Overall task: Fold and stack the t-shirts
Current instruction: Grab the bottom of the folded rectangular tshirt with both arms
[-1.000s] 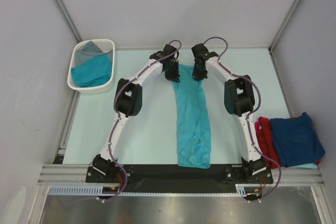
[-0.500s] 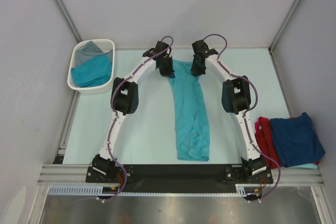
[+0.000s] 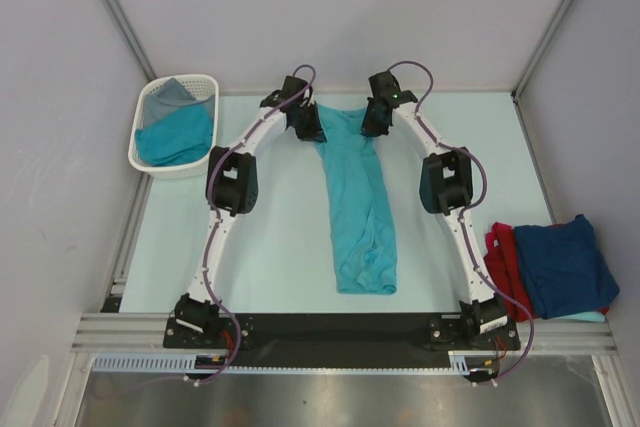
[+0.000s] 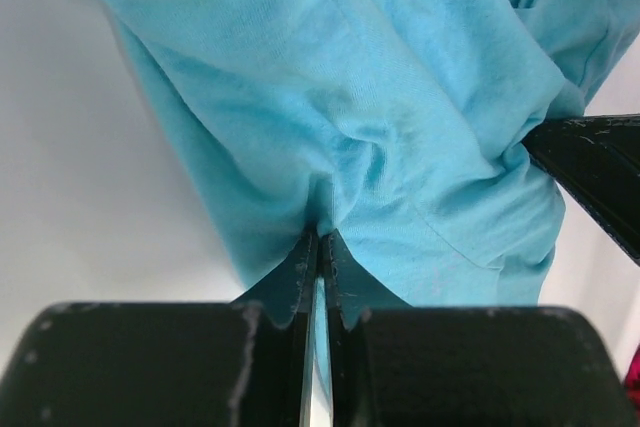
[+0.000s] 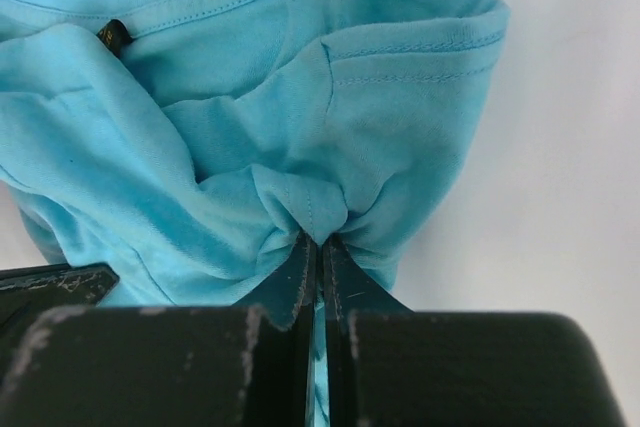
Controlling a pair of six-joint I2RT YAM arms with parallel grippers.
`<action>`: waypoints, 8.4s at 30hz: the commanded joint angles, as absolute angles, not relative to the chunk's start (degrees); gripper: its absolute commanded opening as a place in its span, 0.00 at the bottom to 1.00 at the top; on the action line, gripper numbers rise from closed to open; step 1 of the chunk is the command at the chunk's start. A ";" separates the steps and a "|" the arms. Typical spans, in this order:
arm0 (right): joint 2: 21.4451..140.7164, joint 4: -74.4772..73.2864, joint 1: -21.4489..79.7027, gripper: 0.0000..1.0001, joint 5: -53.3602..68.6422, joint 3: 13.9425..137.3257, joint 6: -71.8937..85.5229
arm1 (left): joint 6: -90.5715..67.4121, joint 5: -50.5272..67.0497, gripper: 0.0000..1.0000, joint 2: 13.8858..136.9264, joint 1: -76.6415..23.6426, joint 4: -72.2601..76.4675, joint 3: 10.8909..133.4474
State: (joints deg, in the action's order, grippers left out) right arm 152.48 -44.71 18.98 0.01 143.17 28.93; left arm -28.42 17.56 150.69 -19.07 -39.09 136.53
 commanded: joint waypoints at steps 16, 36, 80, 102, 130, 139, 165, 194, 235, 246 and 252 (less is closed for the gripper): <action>157.15 -41.04 12.83 0.00 2.90 148.18 30.59 | -30.85 21.62 0.10 152.58 -16.35 -33.58 140.71; 127.29 -38.24 19.07 0.91 -2.28 122.86 26.81 | -27.68 13.81 0.40 122.46 -20.39 -35.43 123.34; 80.42 -38.32 58.88 0.57 -18.10 49.57 45.88 | -33.66 -4.93 0.44 87.53 -52.29 -22.85 53.70; 88.42 -41.83 69.43 0.54 -23.55 60.82 46.06 | -34.01 -0.44 0.43 95.80 -51.24 -16.09 56.25; 90.70 -41.92 69.70 0.52 -24.08 61.78 44.83 | -32.43 8.88 0.41 108.37 -42.89 -17.84 68.64; 93.69 -39.90 67.85 0.49 -23.38 64.69 41.66 | -32.61 8.53 0.40 108.72 -42.36 -18.46 69.00; 100.46 -33.31 64.87 0.40 -21.45 65.92 38.06 | -32.43 8.00 0.40 108.46 -42.19 -19.07 67.76; 99.84 -31.46 61.88 0.00 -20.57 61.17 37.88 | -32.43 8.44 0.40 109.51 -42.10 -19.42 68.38; 81.21 -54.93 65.48 0.00 -22.60 56.34 50.71 | -32.43 9.40 0.39 110.83 -42.10 -20.30 69.61; 84.73 -55.72 67.59 0.12 -19.24 56.42 51.42 | -32.26 9.76 0.39 111.62 -42.10 -20.57 70.05; 82.01 -59.93 67.06 0.56 -27.49 64.50 50.54 | -32.17 9.49 0.39 111.18 -42.10 -20.65 69.96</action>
